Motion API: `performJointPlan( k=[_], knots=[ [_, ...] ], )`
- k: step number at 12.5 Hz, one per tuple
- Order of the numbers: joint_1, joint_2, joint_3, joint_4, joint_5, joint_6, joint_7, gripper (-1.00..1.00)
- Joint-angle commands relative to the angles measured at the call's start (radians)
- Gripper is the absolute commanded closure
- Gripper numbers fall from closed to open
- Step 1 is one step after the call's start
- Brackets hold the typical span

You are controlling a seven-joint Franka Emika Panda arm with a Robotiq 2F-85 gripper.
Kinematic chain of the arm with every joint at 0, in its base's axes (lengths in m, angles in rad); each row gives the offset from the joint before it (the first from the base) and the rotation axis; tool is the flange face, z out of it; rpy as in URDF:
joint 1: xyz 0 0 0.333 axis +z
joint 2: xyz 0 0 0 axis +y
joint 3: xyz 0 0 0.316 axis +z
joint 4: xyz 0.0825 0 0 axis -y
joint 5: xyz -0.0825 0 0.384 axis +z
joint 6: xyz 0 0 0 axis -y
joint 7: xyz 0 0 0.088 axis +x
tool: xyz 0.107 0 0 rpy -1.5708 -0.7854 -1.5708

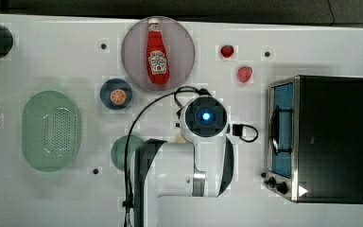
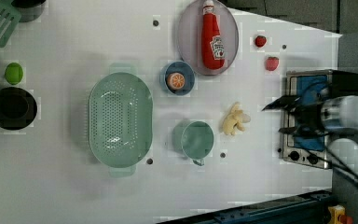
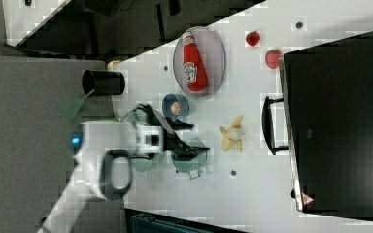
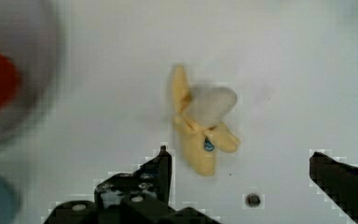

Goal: Pick banana from table and place on oven.

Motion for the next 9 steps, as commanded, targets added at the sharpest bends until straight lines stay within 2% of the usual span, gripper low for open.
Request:
performJointPlan(
  k=[1,4,9],
  knots=[
    [0.000,0.034,-0.005,-0.030,0.000,0.154,0.004,-1.00],
    [-0.001,0.135,-0.006,-0.073,0.000,0.303,0.004,-1.00],
    [-0.002,0.268,-0.008,-0.100,0.000,0.451,0.005,-1.00]
  ],
)
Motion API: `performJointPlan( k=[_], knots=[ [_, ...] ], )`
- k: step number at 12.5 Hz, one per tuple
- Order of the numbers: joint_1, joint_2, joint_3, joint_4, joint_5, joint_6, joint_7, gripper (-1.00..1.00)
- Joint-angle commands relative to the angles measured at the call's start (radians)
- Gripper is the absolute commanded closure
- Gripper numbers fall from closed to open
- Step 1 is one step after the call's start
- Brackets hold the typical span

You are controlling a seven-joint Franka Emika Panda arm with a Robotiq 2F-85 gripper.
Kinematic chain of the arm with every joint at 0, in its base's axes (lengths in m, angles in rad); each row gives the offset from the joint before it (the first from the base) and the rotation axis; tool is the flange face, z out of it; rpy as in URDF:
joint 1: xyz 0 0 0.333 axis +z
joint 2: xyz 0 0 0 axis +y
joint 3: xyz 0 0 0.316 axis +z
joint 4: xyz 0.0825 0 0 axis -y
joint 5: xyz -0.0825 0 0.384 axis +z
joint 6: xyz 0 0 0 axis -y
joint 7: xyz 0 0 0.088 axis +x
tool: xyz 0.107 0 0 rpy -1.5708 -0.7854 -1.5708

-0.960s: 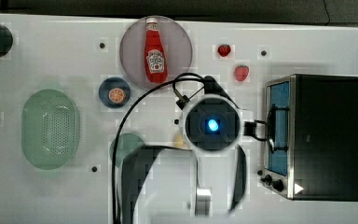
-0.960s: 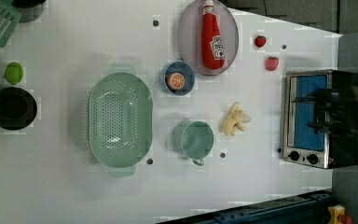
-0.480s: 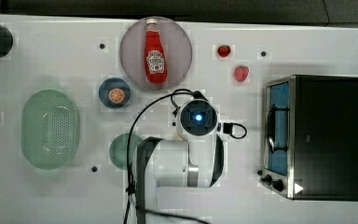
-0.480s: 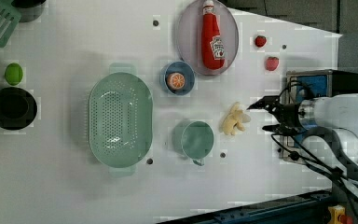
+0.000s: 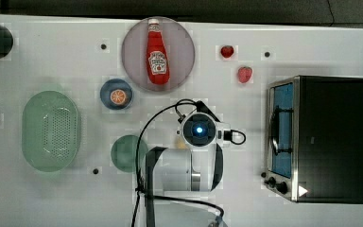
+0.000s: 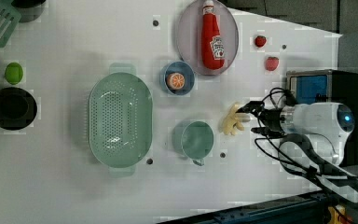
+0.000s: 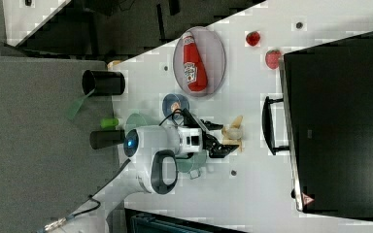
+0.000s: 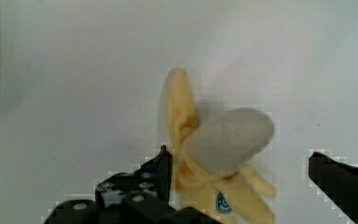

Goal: Pick banana from table and place on oven.

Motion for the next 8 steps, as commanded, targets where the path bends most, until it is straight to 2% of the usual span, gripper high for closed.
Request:
performJointPlan(
  k=[1,2,6,8],
  knots=[
    [-0.009,0.035,0.011,-0.014,0.027,0.091,0.003,-1.00],
    [-0.009,0.049,0.011,-0.015,0.027,0.116,0.003,-0.92],
    [-0.009,0.063,0.012,-0.014,0.027,0.152,0.003,0.05],
    [-0.009,0.060,0.014,-0.013,0.027,0.164,0.003,0.47]
  ],
)
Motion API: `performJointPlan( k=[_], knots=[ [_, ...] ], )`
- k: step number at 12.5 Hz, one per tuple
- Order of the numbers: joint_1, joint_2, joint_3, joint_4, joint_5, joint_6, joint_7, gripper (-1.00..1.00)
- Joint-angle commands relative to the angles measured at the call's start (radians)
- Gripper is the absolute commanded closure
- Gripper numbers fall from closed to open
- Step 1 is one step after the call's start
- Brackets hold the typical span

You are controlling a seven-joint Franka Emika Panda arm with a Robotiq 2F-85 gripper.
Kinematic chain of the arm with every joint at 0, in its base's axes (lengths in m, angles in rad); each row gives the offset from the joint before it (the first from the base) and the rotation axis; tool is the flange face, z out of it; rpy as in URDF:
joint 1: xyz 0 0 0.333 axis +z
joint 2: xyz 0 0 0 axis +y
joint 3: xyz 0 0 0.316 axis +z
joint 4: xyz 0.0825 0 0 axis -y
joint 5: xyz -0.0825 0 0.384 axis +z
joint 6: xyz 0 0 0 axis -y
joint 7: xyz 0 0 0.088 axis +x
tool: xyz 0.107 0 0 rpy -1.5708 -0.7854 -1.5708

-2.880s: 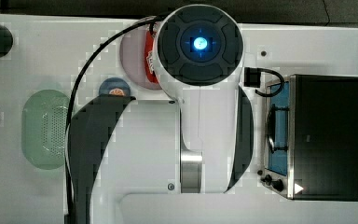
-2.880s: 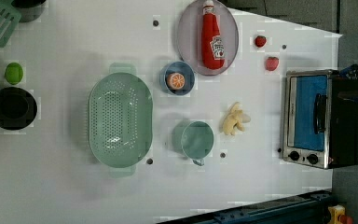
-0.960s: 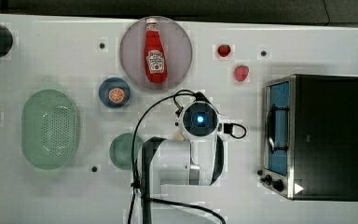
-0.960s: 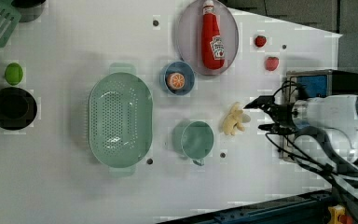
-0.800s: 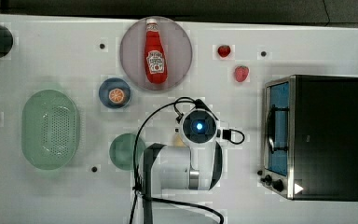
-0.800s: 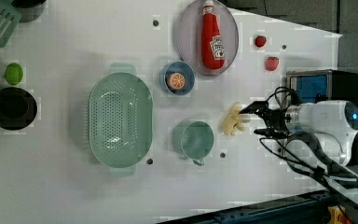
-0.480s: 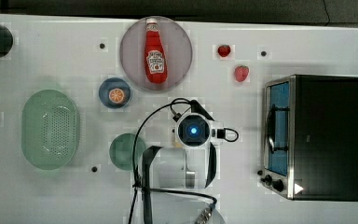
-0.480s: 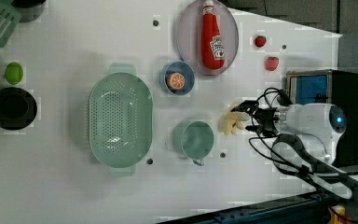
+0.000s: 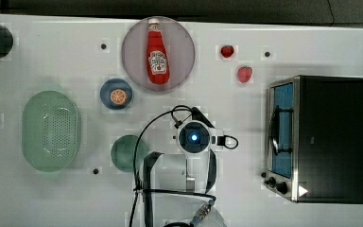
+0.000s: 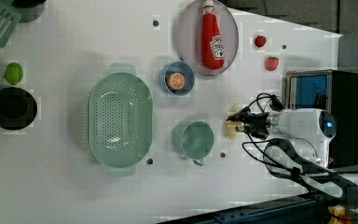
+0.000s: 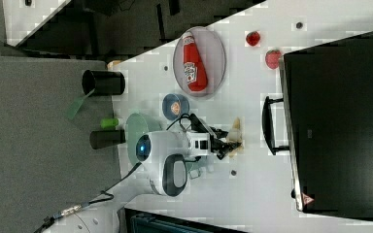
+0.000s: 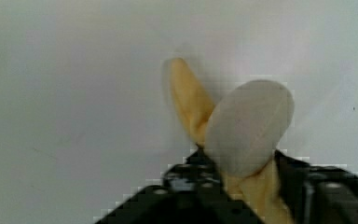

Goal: Pick banana from table and place on oven.

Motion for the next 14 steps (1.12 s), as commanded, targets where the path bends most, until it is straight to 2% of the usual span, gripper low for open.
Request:
performJointPlan(
  k=[1,3,5,8,11,14],
  knots=[
    [-0.021,-0.028,0.006,0.022,0.000,0.035,0.002,0.47],
    [-0.021,-0.070,0.008,0.022,0.000,0.026,0.003,0.47],
    [-0.021,-0.175,0.012,0.026,0.000,-0.050,0.003,0.47],
    [-0.020,-0.395,0.017,0.072,0.000,-0.352,0.003,0.47],
    [-0.015,-0.582,0.022,0.216,0.001,-0.713,0.003,0.47],
    [-0.015,-0.655,0.028,0.396,0.001,-0.999,0.003,0.47]
  ],
)
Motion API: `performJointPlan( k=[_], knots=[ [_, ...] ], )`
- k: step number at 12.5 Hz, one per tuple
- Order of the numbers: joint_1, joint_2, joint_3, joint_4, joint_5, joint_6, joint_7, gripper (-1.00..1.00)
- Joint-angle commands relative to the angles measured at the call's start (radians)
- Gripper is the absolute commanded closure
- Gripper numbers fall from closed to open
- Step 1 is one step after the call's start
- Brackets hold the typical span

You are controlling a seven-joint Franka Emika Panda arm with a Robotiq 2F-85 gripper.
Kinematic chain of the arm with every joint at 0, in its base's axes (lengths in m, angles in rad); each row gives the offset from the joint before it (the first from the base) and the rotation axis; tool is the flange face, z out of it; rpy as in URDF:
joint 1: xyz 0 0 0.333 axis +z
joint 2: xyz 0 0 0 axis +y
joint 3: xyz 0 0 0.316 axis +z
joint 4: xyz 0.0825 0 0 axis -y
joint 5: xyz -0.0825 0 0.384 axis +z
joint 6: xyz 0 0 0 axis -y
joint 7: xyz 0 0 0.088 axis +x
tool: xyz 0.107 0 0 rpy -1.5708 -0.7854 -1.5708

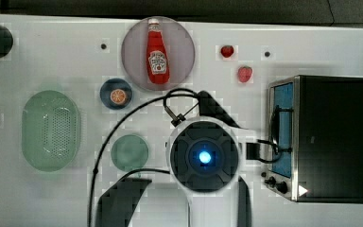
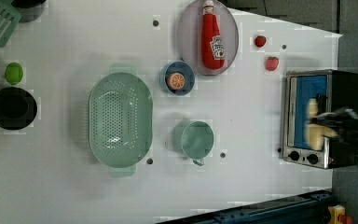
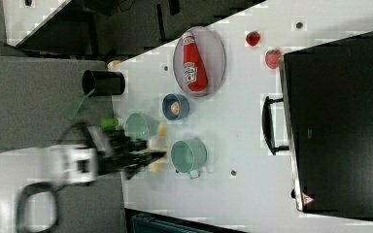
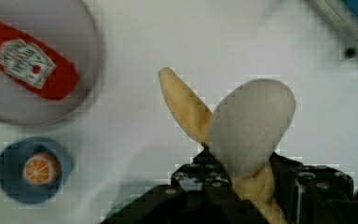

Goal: Pick banana from table and place on oven.

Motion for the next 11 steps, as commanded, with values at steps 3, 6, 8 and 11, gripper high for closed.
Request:
performJointPlan(
  k=[3,6,8,11],
  knots=[
    [-0.016,0.051,-0.031,0.244,0.016,-0.175,-0.001,0.47],
    [-0.035,0.124,-0.130,0.291,0.016,-0.163,-0.106,0.47],
    [-0.047,0.173,-0.227,0.312,0.015,-0.157,-0.264,0.47],
    [-0.060,0.252,-0.390,0.324,0.015,-0.085,-0.532,0.47]
  ],
)
